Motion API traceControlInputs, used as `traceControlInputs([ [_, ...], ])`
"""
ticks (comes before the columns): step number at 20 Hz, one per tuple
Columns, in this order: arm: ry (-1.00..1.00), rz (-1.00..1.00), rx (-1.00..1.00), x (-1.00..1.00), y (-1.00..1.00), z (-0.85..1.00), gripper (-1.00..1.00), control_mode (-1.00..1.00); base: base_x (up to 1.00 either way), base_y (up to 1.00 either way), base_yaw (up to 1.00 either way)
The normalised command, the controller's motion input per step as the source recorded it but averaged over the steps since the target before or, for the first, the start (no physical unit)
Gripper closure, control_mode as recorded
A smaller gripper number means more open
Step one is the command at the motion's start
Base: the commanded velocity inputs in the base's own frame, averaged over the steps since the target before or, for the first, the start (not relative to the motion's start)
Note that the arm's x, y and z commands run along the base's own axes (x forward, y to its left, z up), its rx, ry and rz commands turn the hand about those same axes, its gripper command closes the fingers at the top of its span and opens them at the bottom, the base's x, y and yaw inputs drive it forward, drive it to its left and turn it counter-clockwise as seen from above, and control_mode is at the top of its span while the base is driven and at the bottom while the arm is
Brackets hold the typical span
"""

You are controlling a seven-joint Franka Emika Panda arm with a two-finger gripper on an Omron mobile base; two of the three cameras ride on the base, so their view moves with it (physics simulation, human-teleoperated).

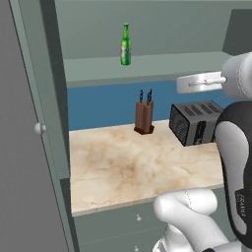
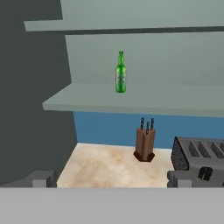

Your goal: Get the candle and the beer from the cabinet and move them to the dining counter.

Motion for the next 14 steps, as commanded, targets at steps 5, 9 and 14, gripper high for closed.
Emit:
traceControlInputs([
  [5,-0.03,0.09,0.00,0.45,0.02,0.00,-1.00,-1.00,0.00,0.00,0.00],
  [9,-0.01,0.08,0.00,0.29,0.00,0.00,-1.00,-1.00,0.00,0.00,0.00],
  [14,0.00,0.10,0.00,0.19,0.00,0.00,-1.00,-1.00,0.00,0.00,0.00],
])
